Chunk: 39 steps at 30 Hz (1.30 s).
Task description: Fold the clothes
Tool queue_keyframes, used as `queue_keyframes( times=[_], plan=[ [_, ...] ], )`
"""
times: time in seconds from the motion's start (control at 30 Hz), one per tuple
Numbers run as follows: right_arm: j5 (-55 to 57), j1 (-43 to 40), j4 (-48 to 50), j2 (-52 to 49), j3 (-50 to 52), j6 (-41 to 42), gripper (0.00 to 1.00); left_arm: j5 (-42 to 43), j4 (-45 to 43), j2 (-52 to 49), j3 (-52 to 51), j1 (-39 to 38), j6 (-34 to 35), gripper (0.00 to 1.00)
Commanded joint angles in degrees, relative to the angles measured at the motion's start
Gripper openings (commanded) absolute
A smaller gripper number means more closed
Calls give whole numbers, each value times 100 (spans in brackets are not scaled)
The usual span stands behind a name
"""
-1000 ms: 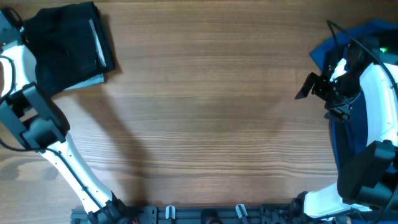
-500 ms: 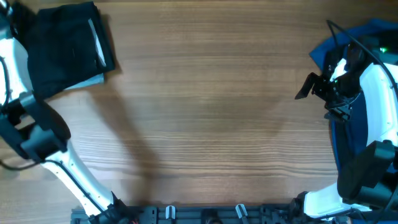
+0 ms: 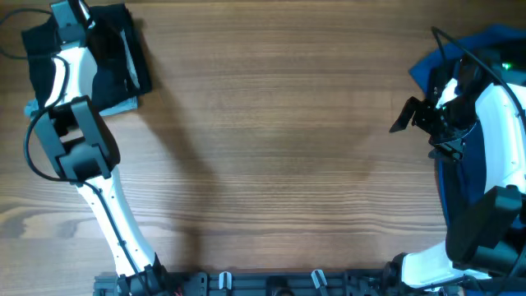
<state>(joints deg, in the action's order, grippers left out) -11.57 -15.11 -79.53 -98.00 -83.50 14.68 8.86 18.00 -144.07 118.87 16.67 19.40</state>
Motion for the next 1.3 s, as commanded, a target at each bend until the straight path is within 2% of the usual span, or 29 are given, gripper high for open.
queue_keyframes(
  times=[0.0,0.1,0.17,0.2,0.27,0.3,0.33,0.37,0.4,0.5,0.53,0.6,0.7,0.8,0.93,1.1,1.17,1.27],
  plan=[
    [-31,15,-9,83,-81,33,100,-98,146,579,-13,72,39,16],
    [-31,15,-4,83,-81,28,100,-98,549,1781,-13,85,39,17],
    [-31,15,20,83,-81,31,100,-98,1110,2470,-13,85,39,27],
    [-31,15,39,83,-81,31,100,-103,1731,2892,-13,87,37,34],
    [-33,15,85,83,-81,28,100,-122,2789,3405,-13,85,37,69],
    [-33,15,87,83,-81,31,100,-118,3569,3624,-13,85,39,92],
    [-33,15,90,85,-81,42,100,-120,4365,3716,-13,85,35,92],
    [-37,15,85,96,-81,46,100,-120,4594,3727,-13,85,35,90],
    [-72,15,55,120,-81,39,100,-120,4752,3733,-13,85,26,87],
    [-142,74,-186,476,-81,4,100,291,5005,3974,-13,72,-236,88],
    [-142,155,-225,708,-81,-15,100,575,5090,4162,-13,35,-466,93],
    [-142,522,-260,1519,-81,-11,100,651,5257,4719,-13,-136,-693,99],
    [-142,1086,-284,2564,-81,39,100,376,5624,5864,-15,-509,-702,100],
    [-142,1307,-398,3222,-81,151,100,133,5737,6804,-216,-835,-697,100],
    [-144,1307,-518,3880,-81,81,100,286,5366,8577,-1829,-1121,-503,100],
    [-138,1307,-649,4717,7,-24,100,1115,3447,11250,-5305,-1207,-411,100],
    [-90,1307,-481,5243,326,-107,100,1154,2940,11814,-6319,-1207,-57,100],
    [352,1307,59,6037,837,83,100,1145,2647,11868,-7027,-1207,81,100]
  ],
)
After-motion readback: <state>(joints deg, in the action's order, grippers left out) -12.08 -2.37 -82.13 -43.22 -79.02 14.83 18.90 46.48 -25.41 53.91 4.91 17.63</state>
